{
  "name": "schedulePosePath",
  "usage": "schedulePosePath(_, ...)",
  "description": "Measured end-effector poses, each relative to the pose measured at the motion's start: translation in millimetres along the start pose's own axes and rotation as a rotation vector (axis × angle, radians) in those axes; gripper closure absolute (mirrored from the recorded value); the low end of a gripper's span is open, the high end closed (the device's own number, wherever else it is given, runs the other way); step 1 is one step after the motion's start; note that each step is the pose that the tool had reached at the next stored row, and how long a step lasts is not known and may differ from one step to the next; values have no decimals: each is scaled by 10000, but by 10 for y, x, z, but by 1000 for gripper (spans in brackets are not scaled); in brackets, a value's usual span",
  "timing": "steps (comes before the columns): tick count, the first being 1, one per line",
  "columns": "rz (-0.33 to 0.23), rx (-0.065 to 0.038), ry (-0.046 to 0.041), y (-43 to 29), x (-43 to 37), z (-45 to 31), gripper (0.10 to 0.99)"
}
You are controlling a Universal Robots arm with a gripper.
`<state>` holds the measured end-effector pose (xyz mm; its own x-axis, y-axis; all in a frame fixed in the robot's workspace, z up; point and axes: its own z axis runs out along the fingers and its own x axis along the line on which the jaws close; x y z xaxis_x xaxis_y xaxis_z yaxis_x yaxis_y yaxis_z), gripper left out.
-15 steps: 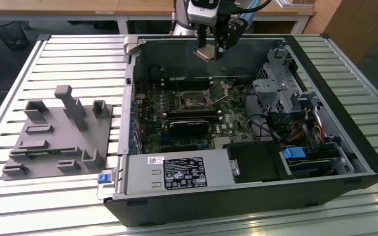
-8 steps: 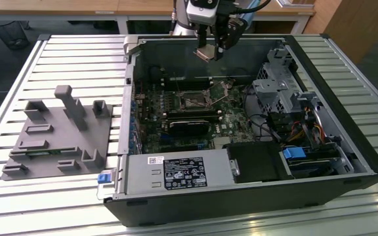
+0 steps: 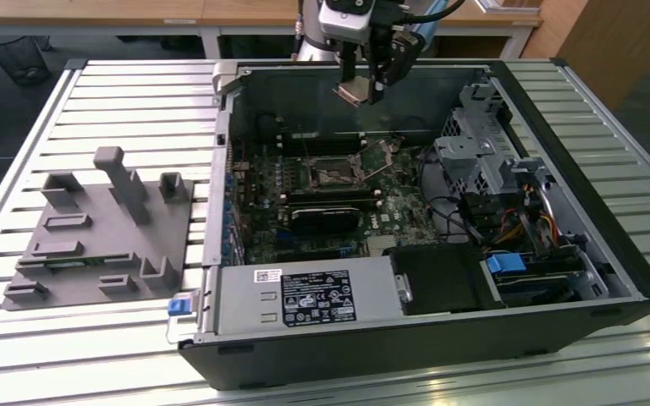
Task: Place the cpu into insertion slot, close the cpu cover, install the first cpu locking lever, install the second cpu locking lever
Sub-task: 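Place the cpu into insertion slot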
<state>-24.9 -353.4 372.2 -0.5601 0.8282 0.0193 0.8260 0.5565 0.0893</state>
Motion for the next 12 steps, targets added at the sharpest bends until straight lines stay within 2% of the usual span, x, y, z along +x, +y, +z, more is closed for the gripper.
schedulePosePath(12, 285, -6, -25, 0, 0, 2, 545)
